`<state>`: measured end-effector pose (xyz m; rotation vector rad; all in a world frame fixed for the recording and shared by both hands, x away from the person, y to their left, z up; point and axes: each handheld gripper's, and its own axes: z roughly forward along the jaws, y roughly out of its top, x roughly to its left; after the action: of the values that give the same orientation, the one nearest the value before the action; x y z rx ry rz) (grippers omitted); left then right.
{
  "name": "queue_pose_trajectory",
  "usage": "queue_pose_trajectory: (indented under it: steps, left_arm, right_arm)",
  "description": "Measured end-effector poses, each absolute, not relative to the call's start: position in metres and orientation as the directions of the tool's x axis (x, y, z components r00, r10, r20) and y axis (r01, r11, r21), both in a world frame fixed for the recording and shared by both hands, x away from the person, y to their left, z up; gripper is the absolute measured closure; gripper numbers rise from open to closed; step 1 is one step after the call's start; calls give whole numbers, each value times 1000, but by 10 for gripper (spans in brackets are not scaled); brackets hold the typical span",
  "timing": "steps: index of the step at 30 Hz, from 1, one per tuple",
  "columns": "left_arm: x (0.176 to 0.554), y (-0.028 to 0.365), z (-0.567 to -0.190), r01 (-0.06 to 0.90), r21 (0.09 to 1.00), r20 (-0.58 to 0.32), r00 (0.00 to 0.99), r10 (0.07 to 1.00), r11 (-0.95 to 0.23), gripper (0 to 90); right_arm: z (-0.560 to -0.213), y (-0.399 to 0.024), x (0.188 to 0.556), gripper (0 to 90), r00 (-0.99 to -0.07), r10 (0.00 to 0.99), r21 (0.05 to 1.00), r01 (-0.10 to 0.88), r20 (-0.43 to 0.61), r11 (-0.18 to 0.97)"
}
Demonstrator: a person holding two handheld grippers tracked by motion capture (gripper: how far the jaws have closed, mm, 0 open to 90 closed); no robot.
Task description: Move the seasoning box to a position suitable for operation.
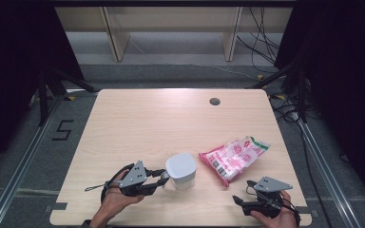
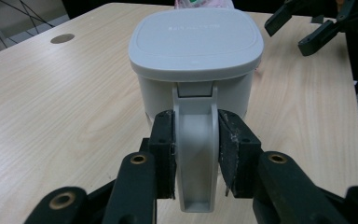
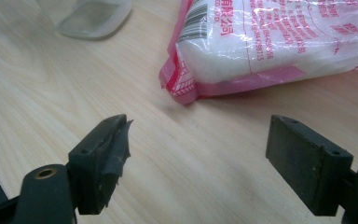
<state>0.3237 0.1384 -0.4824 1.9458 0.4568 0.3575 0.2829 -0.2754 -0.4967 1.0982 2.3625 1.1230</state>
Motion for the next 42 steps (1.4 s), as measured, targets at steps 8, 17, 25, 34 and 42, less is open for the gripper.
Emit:
queue_pose_trajectory:
  steps: [8, 17, 25, 34, 42]
  left_arm:
    - [330, 130, -483, 179, 920, 36, 847, 531, -349, 683]
    - [344, 123, -483, 172, 919, 57, 834, 549, -356, 682]
    - [352, 120, -483, 153, 917, 85, 826, 557, -367, 677]
    - [365, 125, -486, 180, 908, 104, 777, 621, -377, 648]
    - [372, 130, -493, 247, 906, 56, 735, 676, -343, 685]
  right_arm:
    - [-497, -276, 284, 220, -659, 752, 760, 508, 38, 406]
    - [-497, -275, 283, 220, -658, 751, 755, 520, 56, 400]
    - [-497, -275, 282, 220, -651, 756, 751, 532, 66, 392]
    - [-498, -275, 285, 220, -671, 739, 760, 509, 55, 405]
    - [-498, -276, 284, 220, -658, 752, 758, 515, 49, 401]
